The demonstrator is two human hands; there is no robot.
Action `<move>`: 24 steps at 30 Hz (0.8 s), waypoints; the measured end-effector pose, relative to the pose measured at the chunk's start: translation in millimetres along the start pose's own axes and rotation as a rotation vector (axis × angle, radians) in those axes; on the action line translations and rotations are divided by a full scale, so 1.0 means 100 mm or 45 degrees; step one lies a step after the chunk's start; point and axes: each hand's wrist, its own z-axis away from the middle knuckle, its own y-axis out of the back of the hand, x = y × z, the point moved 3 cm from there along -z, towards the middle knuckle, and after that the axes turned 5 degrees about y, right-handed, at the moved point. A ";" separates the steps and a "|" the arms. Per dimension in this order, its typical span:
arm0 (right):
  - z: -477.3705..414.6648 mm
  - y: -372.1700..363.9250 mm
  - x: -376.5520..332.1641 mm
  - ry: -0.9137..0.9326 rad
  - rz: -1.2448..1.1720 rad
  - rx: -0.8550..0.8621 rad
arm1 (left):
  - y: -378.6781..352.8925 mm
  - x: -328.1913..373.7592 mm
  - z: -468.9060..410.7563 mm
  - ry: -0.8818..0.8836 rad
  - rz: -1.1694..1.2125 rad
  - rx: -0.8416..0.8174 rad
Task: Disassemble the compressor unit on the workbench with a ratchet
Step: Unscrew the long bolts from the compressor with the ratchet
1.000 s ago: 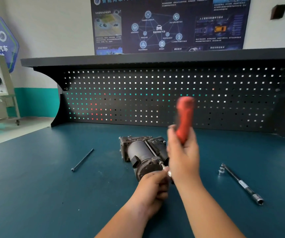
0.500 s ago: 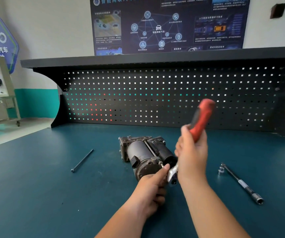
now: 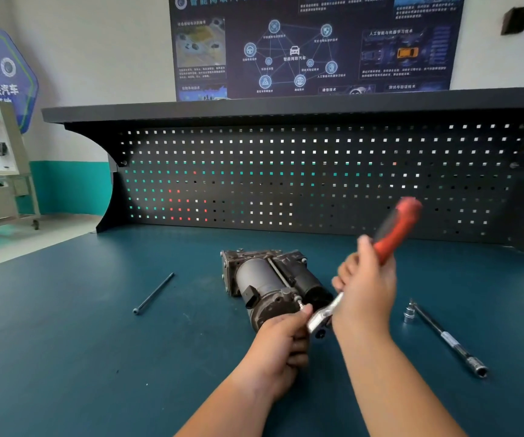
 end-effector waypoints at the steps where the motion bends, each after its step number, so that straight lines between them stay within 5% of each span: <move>1: -0.07 0.09 0.04 -0.167 -0.130 0.152 | 0.00 0.01 0.00 0.003 0.012 0.005; 4: -0.15 0.25 0.18 -0.530 -0.345 0.382 | -0.01 -0.01 -0.01 -0.004 0.043 0.008; 8: -0.15 0.17 0.13 -0.338 -0.207 0.291 | -0.01 0.00 0.00 0.063 0.082 0.043; 15: 0.38 -0.24 -0.10 0.760 0.607 -0.691 | 0.03 -0.03 -0.02 0.059 -0.022 0.072; 19: 0.55 -0.31 -0.03 0.947 0.685 -1.123 | -0.03 0.01 0.06 -0.068 0.051 0.027; 22: 0.47 -0.27 -0.06 0.874 0.590 -0.881 | -0.02 0.00 0.05 -0.057 0.002 0.036; 24: 0.31 -0.21 -0.07 0.563 0.430 -0.543 | 0.00 0.01 0.03 -0.032 -0.013 0.031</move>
